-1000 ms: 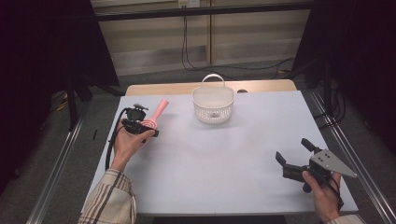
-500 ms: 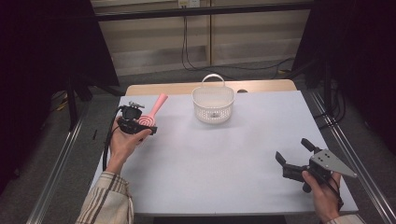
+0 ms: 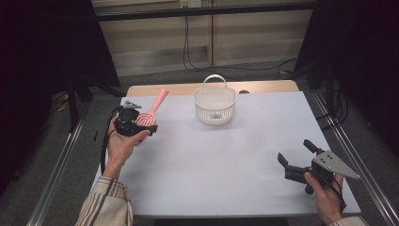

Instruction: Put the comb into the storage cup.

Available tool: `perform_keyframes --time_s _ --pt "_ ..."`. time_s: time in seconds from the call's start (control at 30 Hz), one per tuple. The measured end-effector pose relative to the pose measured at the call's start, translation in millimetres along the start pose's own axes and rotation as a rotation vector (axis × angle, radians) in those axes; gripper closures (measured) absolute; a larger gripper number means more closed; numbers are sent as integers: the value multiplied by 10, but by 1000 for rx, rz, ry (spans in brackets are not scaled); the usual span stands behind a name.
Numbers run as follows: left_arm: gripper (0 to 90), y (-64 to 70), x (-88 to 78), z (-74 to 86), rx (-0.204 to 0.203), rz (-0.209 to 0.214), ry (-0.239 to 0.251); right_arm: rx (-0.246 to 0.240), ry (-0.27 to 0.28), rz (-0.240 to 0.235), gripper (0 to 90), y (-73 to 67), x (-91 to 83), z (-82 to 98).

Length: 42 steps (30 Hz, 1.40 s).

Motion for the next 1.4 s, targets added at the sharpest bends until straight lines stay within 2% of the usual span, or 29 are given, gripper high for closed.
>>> perform_keyframes --time_s 0.5,0.6,0.67,0.8,1.03,1.07,1.4 --pt "200 189 -159 -69 45 48 93 -1 0 1 0 0 -3 -2" --pt "200 246 -197 -76 47 80 104 -1 2 -2 0 -3 -3 -4" --pt "200 257 -204 -75 49 79 106 0 3 -4 0 -6 -4 -6" --pt "200 326 -220 -72 54 104 111 0 3 -2 0 -5 -7 -7" --pt "200 435 -287 -109 95 134 159 1 3 -5 0 -13 -5 -6" --pt "200 483 -293 -116 95 157 161 0 3 -6 0 -14 -5 -6" --pt "200 682 -245 -126 137 191 149 -5 4 -10 0 -26 -8 -10"
Point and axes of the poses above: each handheld gripper's, and its own axes: x roughly forward along the jaws, z roughly out of its underside, y roughly to its right, the point moved 9 cm from there along x, roughly forward along the jaws, and after that the axes turned 4 degrees about x, right-handed, at the moved point
